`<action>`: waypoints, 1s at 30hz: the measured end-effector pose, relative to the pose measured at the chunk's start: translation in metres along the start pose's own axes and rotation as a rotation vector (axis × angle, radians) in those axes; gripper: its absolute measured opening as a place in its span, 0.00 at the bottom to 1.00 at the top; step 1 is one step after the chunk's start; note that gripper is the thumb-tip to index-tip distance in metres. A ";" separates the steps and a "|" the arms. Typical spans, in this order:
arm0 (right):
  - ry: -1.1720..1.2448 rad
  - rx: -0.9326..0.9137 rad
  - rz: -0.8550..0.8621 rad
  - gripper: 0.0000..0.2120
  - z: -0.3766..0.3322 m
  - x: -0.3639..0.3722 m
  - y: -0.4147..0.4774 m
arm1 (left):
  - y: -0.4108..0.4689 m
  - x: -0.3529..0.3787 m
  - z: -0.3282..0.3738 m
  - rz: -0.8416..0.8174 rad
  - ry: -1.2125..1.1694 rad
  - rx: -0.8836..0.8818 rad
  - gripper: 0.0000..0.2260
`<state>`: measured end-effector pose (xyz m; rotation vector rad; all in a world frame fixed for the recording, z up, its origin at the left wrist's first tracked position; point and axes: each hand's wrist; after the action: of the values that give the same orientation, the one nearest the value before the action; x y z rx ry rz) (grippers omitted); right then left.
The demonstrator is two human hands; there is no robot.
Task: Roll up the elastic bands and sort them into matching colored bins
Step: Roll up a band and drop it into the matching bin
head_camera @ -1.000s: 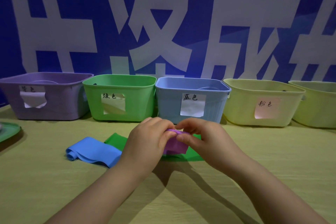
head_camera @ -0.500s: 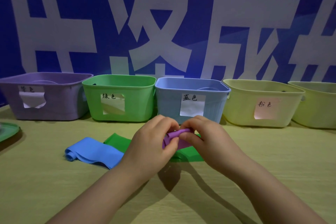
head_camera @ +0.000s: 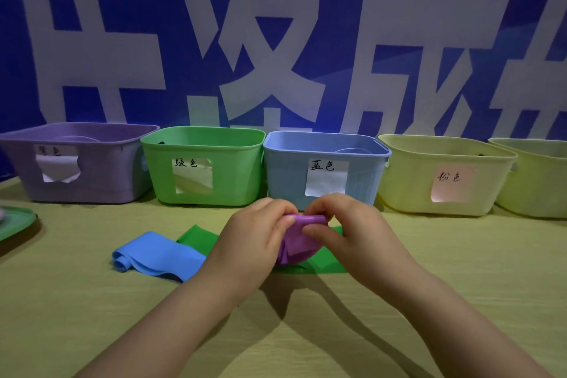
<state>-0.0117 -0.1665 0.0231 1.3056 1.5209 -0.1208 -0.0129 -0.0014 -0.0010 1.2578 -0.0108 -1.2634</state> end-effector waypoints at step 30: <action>0.121 0.071 0.002 0.07 0.003 0.001 -0.001 | -0.003 0.001 0.010 0.088 -0.210 -0.148 0.03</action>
<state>-0.0099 -0.1682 0.0202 1.3917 1.6310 -0.0969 -0.0208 -0.0084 -0.0004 0.9844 -0.1209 -1.2911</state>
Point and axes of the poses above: each hand's wrist, its own y-axis towards the middle knuckle, its own x-axis out of the palm, z = x × y, and after that the axes turned 1 degree about -z, right-handed
